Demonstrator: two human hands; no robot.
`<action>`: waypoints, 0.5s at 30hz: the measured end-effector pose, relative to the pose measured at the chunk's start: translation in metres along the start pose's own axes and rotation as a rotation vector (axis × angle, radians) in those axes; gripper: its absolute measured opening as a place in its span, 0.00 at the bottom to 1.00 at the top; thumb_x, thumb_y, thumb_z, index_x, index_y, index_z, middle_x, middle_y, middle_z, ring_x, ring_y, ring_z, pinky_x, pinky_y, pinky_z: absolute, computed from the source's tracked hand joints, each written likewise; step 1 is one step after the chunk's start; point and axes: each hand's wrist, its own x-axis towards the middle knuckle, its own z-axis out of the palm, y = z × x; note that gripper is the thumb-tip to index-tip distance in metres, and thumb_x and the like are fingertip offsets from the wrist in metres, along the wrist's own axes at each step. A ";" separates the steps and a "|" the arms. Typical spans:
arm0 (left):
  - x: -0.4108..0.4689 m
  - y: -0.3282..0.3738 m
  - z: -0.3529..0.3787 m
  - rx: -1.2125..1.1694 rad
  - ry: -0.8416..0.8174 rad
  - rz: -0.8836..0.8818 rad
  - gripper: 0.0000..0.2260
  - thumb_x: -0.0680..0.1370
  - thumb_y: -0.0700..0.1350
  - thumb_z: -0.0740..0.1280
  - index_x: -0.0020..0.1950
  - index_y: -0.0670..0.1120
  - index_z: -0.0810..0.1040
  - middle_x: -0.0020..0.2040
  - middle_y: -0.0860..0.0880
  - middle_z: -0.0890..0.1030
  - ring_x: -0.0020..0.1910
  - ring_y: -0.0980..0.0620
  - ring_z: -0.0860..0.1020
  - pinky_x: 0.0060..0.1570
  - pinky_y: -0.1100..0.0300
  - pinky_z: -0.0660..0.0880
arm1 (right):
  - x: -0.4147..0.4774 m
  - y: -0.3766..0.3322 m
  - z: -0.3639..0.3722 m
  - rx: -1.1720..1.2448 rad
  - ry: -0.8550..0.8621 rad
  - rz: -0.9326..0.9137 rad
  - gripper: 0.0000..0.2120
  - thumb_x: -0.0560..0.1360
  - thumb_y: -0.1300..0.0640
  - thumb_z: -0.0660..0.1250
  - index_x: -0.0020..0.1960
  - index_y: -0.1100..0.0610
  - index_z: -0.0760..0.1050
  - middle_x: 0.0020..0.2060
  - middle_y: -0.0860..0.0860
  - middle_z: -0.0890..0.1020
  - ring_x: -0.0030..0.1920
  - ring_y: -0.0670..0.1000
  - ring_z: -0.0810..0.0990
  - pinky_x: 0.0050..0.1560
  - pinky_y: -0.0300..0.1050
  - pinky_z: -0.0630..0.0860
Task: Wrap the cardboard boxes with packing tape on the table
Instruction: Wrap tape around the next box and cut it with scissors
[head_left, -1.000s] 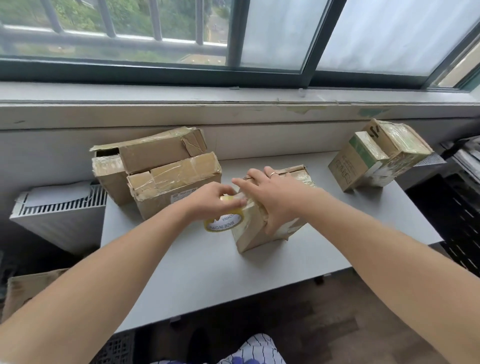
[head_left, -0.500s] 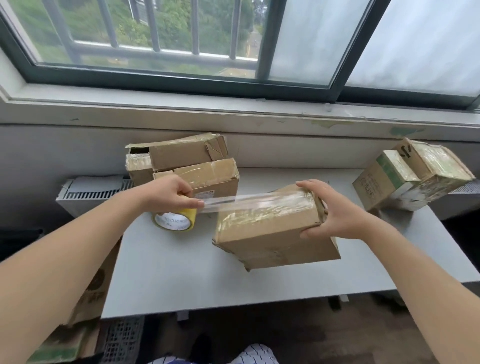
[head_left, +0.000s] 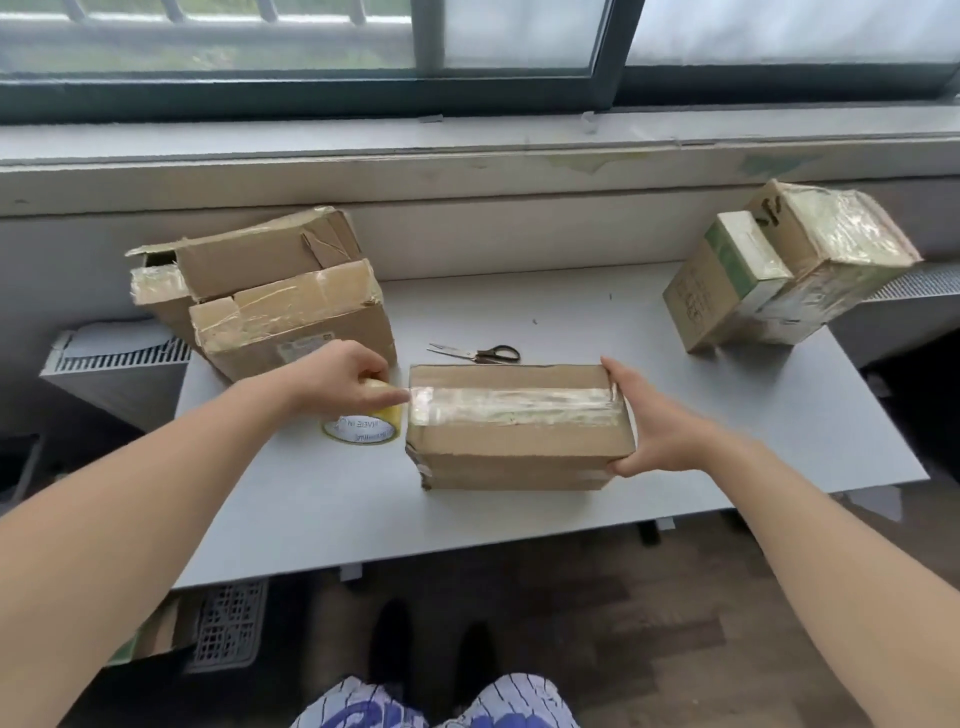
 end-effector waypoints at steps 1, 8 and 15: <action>0.001 0.001 0.004 0.001 0.007 -0.005 0.20 0.76 0.60 0.73 0.34 0.46 0.77 0.32 0.47 0.78 0.33 0.53 0.75 0.35 0.56 0.70 | 0.000 0.007 0.005 0.022 0.008 -0.003 0.64 0.62 0.51 0.83 0.79 0.36 0.39 0.76 0.38 0.57 0.72 0.49 0.65 0.69 0.45 0.68; 0.004 -0.001 0.026 0.062 0.026 -0.146 0.24 0.69 0.72 0.68 0.33 0.51 0.79 0.32 0.50 0.80 0.37 0.52 0.77 0.36 0.55 0.71 | 0.002 0.024 0.013 0.087 0.018 -0.047 0.63 0.61 0.53 0.83 0.79 0.35 0.41 0.75 0.38 0.59 0.68 0.50 0.70 0.67 0.47 0.72; 0.010 -0.001 0.021 0.024 0.052 -0.154 0.18 0.73 0.62 0.75 0.34 0.49 0.80 0.32 0.48 0.80 0.38 0.49 0.77 0.39 0.54 0.72 | 0.004 0.026 0.014 0.106 0.011 -0.022 0.63 0.61 0.52 0.83 0.77 0.32 0.41 0.74 0.38 0.60 0.66 0.52 0.72 0.67 0.52 0.75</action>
